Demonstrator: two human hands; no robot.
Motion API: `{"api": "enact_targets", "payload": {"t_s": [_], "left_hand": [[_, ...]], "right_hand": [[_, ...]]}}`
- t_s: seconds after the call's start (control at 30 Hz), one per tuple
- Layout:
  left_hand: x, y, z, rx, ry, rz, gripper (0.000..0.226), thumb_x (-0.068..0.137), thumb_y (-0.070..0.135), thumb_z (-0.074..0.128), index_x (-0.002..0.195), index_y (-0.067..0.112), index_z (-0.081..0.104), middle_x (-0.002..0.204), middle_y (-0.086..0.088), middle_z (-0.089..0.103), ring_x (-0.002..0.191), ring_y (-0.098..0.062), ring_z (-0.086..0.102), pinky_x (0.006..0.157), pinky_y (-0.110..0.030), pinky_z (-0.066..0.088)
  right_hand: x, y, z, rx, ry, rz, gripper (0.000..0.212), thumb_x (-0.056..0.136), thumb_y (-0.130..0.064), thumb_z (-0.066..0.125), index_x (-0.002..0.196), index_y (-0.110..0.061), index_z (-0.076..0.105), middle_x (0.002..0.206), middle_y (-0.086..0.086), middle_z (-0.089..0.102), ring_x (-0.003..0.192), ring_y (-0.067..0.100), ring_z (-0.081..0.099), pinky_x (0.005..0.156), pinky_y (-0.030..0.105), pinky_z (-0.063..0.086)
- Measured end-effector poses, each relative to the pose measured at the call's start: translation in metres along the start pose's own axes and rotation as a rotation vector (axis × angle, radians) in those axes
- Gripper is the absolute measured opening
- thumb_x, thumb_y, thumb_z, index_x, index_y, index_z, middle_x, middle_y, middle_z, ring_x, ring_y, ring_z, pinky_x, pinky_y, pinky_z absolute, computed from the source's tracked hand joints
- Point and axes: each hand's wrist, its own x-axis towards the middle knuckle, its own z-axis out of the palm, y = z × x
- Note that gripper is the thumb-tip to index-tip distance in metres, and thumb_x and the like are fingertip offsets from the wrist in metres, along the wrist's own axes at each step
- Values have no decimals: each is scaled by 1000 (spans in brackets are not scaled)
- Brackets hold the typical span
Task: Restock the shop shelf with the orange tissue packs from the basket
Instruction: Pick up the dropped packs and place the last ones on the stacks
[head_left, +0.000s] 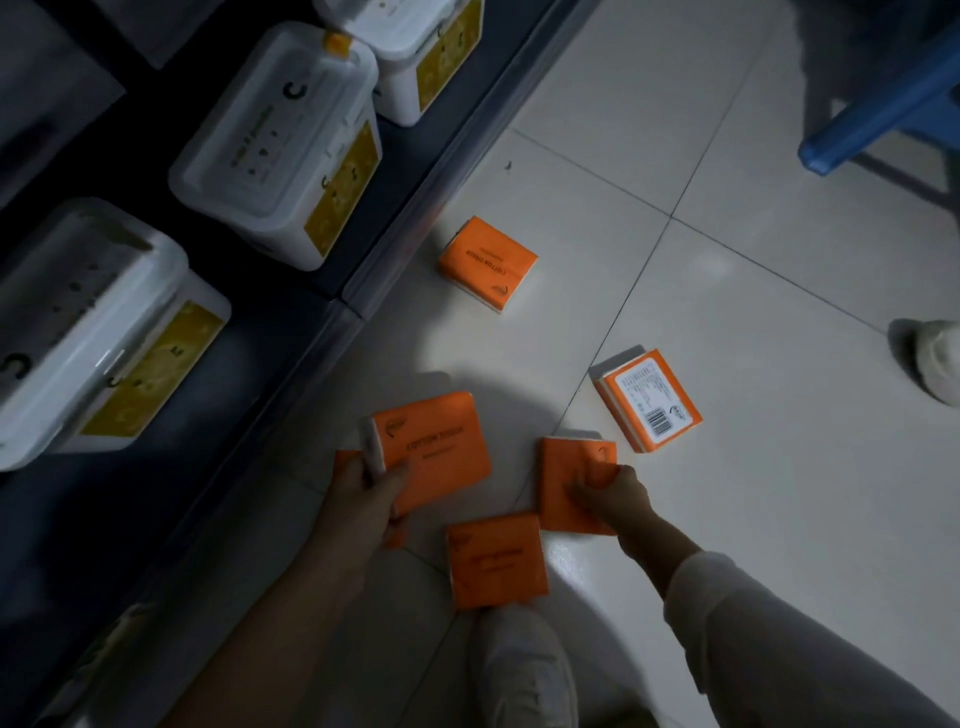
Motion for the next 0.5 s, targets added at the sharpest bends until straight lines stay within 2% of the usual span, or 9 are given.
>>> {"api": "enact_targets", "payload": {"t_s": [0.1,0.2,0.27,0.33,0.4,0.5], "left_hand": [[-2,5,3,-8,-9,-22,16,92,18,58,108,20,60,103,1,68,88,-14,63,74,-32,48],[-9,15,3,-2,-21,-16,7,92,18,58,96,23,60,94,6,68,82,-9,62,75,-30,47],[-17,25,1,8,-15,22,7,91,18,59,93,25,60,92,7,67,81,-7,62,70,-27,49],[-27,38,-5,20,-9,66,11,91,20,60,100,25,60,98,4,66,87,-10,62,77,-30,51],[-40,54,-10,-12,12,94,26,91,22,60,117,23,56,109,1,63,97,-16,62,81,-35,52],[-67,77,-21,-87,92,136,32,91,24,58,121,22,47,111,-6,59,98,-27,62,68,-37,55]], "right_hand": [[-5,-5,2,12,5,-41,56,77,-26,72,122,-5,47,117,16,56,105,31,55,89,44,50],[-22,-22,-2,208,-48,-141,49,79,-22,72,120,-7,49,115,13,58,99,26,57,78,37,50],[-38,-36,-8,369,-137,-246,38,80,-18,71,113,-12,54,115,15,60,98,26,60,81,40,52],[-60,-52,-16,487,-245,-335,31,81,-14,69,109,-16,56,114,16,61,98,25,61,85,43,52],[-81,-68,-24,576,-361,-367,45,79,-16,71,120,-16,51,119,13,60,103,26,61,86,45,52],[-119,-92,-41,730,-568,-417,48,80,-13,67,125,-13,51,117,11,64,102,25,64,81,40,56]]}}
